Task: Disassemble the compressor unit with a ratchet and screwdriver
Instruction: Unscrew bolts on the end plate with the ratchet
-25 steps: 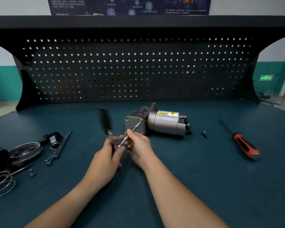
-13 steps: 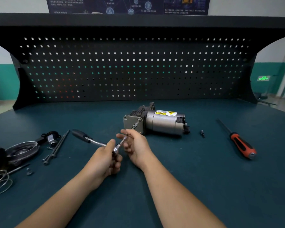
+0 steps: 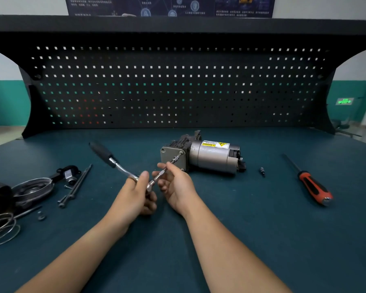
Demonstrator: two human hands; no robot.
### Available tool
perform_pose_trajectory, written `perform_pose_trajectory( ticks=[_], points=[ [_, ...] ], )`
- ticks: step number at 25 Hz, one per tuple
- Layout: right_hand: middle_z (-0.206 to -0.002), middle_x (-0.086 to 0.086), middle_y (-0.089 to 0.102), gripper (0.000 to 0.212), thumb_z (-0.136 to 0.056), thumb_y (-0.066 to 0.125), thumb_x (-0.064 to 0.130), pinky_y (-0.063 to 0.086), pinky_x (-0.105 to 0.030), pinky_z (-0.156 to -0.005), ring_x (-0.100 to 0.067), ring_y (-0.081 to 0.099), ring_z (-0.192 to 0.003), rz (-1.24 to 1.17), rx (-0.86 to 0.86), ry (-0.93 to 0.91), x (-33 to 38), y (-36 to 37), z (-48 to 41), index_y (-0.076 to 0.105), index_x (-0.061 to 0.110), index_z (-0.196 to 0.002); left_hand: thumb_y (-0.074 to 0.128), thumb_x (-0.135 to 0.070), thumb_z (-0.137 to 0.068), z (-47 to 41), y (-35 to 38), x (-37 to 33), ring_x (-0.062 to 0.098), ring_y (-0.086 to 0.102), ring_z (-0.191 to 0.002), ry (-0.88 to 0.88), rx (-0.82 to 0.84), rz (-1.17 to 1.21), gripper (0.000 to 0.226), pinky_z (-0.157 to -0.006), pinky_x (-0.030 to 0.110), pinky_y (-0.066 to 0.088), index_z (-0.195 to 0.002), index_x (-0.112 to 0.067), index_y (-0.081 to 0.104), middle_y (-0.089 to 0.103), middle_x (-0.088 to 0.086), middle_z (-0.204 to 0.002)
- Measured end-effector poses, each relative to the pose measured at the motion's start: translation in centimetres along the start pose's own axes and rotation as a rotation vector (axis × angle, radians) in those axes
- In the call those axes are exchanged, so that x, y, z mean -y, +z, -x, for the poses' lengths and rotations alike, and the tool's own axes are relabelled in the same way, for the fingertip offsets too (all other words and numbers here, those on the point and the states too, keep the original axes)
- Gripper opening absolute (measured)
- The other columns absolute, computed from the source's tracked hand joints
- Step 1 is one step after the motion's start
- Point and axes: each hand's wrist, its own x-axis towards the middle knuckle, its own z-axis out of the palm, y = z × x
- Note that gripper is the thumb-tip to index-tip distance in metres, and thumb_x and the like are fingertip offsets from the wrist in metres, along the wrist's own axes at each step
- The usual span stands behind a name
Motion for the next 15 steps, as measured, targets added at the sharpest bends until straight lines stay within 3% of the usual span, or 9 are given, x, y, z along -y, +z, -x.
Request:
perform_pose_trajectory(
  ticks=[3, 6, 12, 15],
  points=[
    [-0.052, -0.004, 0.066, 0.022, -0.096, 0.043, 0.01, 0.039, -0.011, -0.037, -0.005, 0.051, -0.034, -0.064, -0.002, -0.009, -0.1, 0.1, 0.0, 0.054, 0.007, -0.077, 0.043, -0.027, -0.099, 0.0, -0.1, -0.5, 0.009, 0.058, -0.042, -0.137, -0.03, 0.429, 0.034, -0.042, 0.019, 0.05, -0.074, -0.006, 0.051, 0.056, 0.007, -0.06],
    [-0.05, -0.005, 0.065, 0.023, -0.096, 0.044, 0.007, 0.042, -0.011, -0.04, -0.005, 0.053, -0.036, -0.114, -0.019, -0.041, -0.2, 0.0, -0.1, 0.052, 0.006, -0.075, 0.047, -0.012, -0.097, 0.2, -0.2, -0.8, 0.012, 0.064, -0.049, -0.13, -0.029, 0.558, 0.023, -0.045, 0.019, 0.052, -0.077, -0.002, 0.052, 0.057, 0.008, -0.067],
    [-0.05, -0.003, 0.065, 0.023, -0.095, 0.043, 0.009, 0.039, -0.011, -0.037, -0.005, 0.052, -0.034, 0.001, 0.014, -0.032, -0.2, 0.1, 0.0, 0.054, 0.007, -0.075, 0.053, -0.004, -0.091, 0.8, -1.0, -0.1, 0.018, 0.07, -0.061, -0.021, -0.078, 0.278, 0.006, -0.049, 0.023, 0.055, -0.089, -0.004, 0.048, 0.057, 0.008, -0.075],
    [-0.049, -0.003, 0.065, 0.023, -0.094, 0.042, 0.009, 0.038, -0.011, -0.035, -0.005, 0.05, -0.032, 0.029, 0.011, -0.031, -0.1, 0.2, 0.1, 0.054, 0.007, -0.074, 0.057, -0.004, -0.089, 0.9, -1.0, 0.1, 0.019, 0.071, -0.064, 0.016, -0.091, 0.212, 0.012, -0.051, 0.024, 0.056, -0.097, 0.0, 0.048, 0.058, 0.01, -0.074]
  ],
)
